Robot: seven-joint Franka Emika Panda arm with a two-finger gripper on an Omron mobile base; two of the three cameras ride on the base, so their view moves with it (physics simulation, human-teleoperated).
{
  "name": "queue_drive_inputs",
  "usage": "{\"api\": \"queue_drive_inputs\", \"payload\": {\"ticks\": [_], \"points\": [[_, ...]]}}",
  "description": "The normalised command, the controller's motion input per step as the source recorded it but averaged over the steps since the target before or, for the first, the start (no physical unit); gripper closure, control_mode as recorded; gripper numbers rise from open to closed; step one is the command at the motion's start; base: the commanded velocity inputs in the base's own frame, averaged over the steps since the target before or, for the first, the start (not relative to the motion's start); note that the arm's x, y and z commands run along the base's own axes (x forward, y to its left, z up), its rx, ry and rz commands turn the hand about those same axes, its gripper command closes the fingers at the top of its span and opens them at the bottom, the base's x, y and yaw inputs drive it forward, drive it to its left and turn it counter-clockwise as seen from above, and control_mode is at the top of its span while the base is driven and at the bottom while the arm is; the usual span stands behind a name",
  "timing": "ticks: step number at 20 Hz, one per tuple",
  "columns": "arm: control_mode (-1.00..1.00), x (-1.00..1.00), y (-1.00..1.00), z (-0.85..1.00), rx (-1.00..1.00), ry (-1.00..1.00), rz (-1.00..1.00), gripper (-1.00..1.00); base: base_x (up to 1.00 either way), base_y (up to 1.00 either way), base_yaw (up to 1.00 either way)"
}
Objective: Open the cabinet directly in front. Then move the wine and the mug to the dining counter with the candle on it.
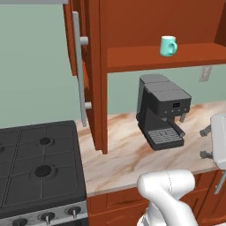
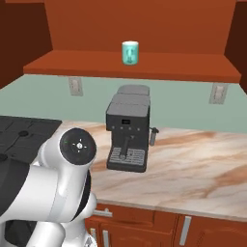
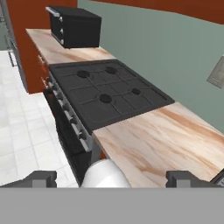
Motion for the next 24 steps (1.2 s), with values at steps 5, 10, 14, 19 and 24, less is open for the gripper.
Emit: {"api": "queue_drive_inputs", "payload": {"ticks": [5,10,14,19,24], "points": [[1.0,0.0,0.0,0.0,0.0,0.0,0.0,-1.0,0.91,-0.08,0.04],[1.0,0.0,0.0,0.0,0.0,0.0,0.0,-1.0,0.68,-0.09,0.0],[1.0,0.0,0.0,0.0,0.0,0.0,0.0,-1.0,0.55,-0.12,0.0],[1.0,0.0,0.0,0.0,0.0,0.0,0.0,-1.0,0.37,-0.06,0.0],[1.0,0.0,0.0,0.0,0.0,0.0,0.0,-1.0,0.17,0.0,0.0]]}}
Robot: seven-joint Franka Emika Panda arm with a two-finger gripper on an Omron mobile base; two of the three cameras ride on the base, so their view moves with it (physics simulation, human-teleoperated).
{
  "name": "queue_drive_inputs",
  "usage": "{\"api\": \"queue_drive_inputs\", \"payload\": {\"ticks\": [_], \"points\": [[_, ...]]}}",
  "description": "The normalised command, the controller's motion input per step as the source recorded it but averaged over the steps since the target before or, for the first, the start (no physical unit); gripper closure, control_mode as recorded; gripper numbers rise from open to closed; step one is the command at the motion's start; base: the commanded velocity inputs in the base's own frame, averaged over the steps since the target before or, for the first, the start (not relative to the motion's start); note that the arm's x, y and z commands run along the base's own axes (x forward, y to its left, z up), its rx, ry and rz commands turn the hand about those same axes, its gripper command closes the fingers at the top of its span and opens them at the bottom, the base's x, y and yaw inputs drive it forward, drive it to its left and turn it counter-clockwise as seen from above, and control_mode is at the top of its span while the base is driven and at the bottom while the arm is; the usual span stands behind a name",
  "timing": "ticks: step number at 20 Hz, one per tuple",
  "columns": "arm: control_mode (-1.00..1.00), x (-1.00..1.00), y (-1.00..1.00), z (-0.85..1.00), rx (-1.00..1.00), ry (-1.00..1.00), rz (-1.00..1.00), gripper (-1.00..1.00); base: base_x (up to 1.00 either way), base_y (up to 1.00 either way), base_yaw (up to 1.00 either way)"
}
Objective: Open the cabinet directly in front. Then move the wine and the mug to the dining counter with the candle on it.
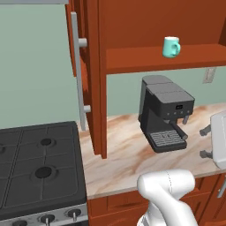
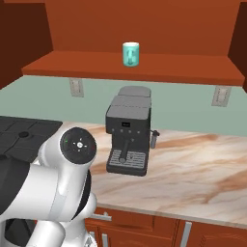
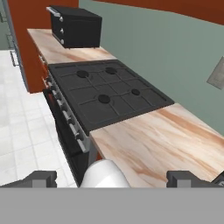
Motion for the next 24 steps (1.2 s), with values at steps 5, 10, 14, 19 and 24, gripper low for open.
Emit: {"api": "queue_drive_inputs", "payload": {"ticks": [5,10,14,19,24], "points": [[-1.0,0.0,0.0,0.0,0.0,0.0,0.0,-1.0,0.0,0.0,0.0],[-1.0,0.0,0.0,0.01,0.0,0.0,-0.02,-1.0,0.0,0.0,0.0],[-1.0,0.0,0.0,0.18,0.0,0.0,-0.21,-1.0,0.0,0.0,0.0],[-1.0,0.0,0.0,0.27,0.0,0.0,-0.23,-1.0,0.0,0.0,0.0],[-1.0,0.0,-0.11,0.34,0.03,0.0,-0.23,-1.0,0.0,0.0,0.0]]}}
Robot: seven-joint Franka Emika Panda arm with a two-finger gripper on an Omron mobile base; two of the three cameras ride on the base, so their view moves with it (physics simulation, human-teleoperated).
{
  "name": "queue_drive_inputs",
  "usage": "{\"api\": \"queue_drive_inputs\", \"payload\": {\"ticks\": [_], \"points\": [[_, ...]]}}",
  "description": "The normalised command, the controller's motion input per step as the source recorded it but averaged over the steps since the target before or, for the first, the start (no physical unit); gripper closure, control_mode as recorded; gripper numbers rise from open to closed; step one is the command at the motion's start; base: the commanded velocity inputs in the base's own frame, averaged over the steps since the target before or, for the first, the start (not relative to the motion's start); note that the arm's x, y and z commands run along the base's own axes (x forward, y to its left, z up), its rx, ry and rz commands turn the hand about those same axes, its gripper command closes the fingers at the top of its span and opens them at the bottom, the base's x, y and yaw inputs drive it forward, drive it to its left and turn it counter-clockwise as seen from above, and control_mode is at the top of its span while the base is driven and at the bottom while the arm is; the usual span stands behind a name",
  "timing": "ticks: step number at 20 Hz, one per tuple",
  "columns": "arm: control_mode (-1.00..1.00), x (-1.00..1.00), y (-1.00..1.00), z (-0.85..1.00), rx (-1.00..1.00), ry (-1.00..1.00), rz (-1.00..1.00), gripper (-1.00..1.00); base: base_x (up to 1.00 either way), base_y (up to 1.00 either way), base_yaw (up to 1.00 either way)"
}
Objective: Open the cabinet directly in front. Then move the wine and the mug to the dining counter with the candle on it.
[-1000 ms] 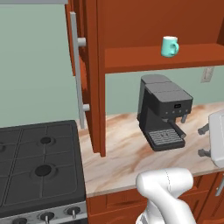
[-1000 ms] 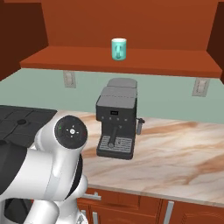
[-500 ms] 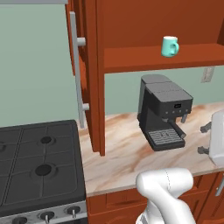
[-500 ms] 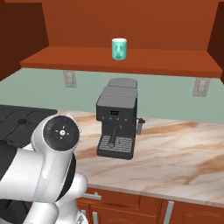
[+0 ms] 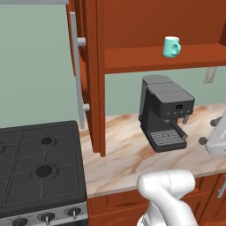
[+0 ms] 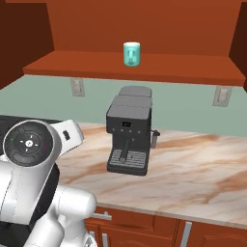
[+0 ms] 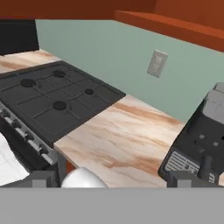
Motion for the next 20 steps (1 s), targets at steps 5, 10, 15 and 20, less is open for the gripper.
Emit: {"api": "queue_drive_inputs", "payload": {"ticks": [5,10,15,20], "points": [[-1.0,0.0,-0.22,0.45,0.13,0.0,-0.18,-1.0,0.0,0.0,0.0],[-1.0,0.0,-0.16,0.35,0.1,-0.03,-0.16,-1.0,0.0,0.0,0.0],[-1.0,0.0,-0.02,0.19,0.1,-0.14,-0.13,-1.0,0.0,0.0,0.0],[-1.0,0.0,0.0,0.17,0.09,-0.15,-0.15,-1.0,0.0,0.0,0.0]]}}
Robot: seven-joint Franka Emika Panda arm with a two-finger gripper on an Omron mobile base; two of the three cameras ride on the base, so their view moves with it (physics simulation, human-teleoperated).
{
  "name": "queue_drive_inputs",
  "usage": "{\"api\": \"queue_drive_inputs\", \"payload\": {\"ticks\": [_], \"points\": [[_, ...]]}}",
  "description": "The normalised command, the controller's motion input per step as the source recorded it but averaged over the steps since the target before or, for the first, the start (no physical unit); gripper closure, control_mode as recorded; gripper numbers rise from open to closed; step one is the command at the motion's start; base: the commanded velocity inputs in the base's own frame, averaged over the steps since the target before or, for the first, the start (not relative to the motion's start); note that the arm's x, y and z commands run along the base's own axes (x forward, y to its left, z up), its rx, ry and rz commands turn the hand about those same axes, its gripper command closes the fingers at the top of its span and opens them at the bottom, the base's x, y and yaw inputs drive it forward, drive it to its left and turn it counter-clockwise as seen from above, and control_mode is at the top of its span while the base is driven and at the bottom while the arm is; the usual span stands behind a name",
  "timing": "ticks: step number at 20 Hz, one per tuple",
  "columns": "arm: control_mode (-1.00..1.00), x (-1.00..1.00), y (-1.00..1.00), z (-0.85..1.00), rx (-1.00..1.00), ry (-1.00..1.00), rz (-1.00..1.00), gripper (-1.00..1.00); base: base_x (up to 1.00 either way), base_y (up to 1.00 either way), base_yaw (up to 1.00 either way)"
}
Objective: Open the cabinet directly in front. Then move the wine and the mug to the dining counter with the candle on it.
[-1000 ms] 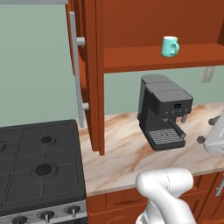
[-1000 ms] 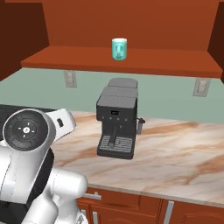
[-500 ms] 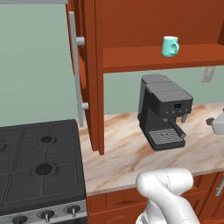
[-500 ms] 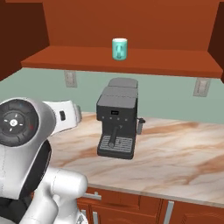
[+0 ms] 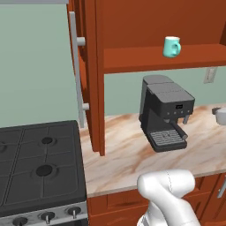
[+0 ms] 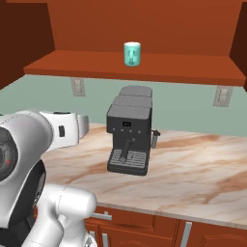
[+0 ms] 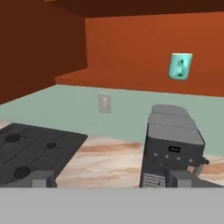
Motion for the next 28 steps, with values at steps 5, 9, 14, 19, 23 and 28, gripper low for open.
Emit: {"api": "queue_drive_inputs", "payload": {"ticks": [5,9,14,19,23,28], "points": [[-1.0,0.05,-0.01,0.39,0.03,0.01,-0.17,-1.0,0.0,0.0,0.0],[-1.0,0.08,0.0,0.45,0.0,0.1,-0.16,-1.0,0.0,0.0,0.0],[-1.0,0.07,-0.07,0.4,0.0,0.14,-0.14,-1.0,0.0,0.0,0.0],[-1.0,0.01,-0.33,0.11,0.01,0.06,-0.09,-1.0,0.0,0.0,0.0],[-1.0,0.0,-0.36,0.0,0.06,0.0,-0.02,-1.0,0.0,0.0,0.0],[-1.0,0.0,-0.31,0.0,0.05,0.0,0.0,-1.0,0.0,0.0,0.0]]}}
